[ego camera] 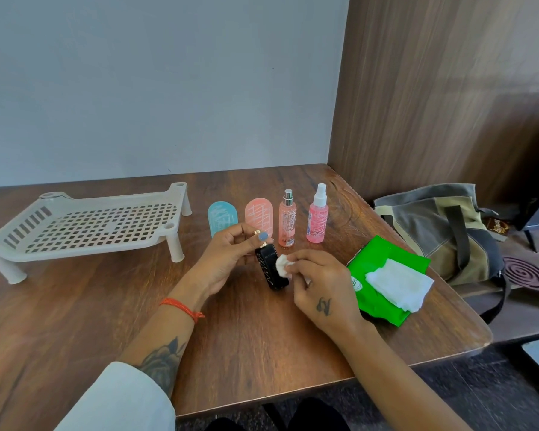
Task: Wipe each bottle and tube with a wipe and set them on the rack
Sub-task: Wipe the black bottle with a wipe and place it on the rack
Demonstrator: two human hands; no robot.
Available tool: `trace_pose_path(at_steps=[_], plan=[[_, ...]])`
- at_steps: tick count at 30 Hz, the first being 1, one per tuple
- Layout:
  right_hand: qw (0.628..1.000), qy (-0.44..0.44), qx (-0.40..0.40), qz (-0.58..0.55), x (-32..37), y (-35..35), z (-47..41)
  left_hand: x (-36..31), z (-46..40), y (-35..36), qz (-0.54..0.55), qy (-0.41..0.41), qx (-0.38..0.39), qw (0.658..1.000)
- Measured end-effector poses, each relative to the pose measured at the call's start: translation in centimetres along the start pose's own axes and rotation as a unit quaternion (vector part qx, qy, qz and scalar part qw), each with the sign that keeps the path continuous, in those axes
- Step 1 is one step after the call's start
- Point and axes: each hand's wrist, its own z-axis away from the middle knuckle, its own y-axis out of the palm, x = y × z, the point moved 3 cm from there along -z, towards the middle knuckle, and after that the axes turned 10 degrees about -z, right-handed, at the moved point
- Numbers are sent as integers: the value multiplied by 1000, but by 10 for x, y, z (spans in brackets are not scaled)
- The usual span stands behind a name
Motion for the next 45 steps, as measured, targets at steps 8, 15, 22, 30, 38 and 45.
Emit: trace_pose_path(at_steps=[8,15,22,30,38,45], plan=[[995,-72,54,-33,12,2,0,1,0,-1,0,-4,3,1000],[992,-54,113,-11,8,6,2,0,1,-1,6,-1,11,1000],[999,15,39,28,-5,1,0,1,0,-1,3,-16,6,1000],[999,-5,-50,11,4,-6,-1,-1,3,0,4,1,21,1000],[996,24,-83,-9,2,-8,-1,-5,3,-3,13,-2,27,1000],[998,-22,-54,-31,4,-4,-3,-5,4,-6,1,14,35,999]])
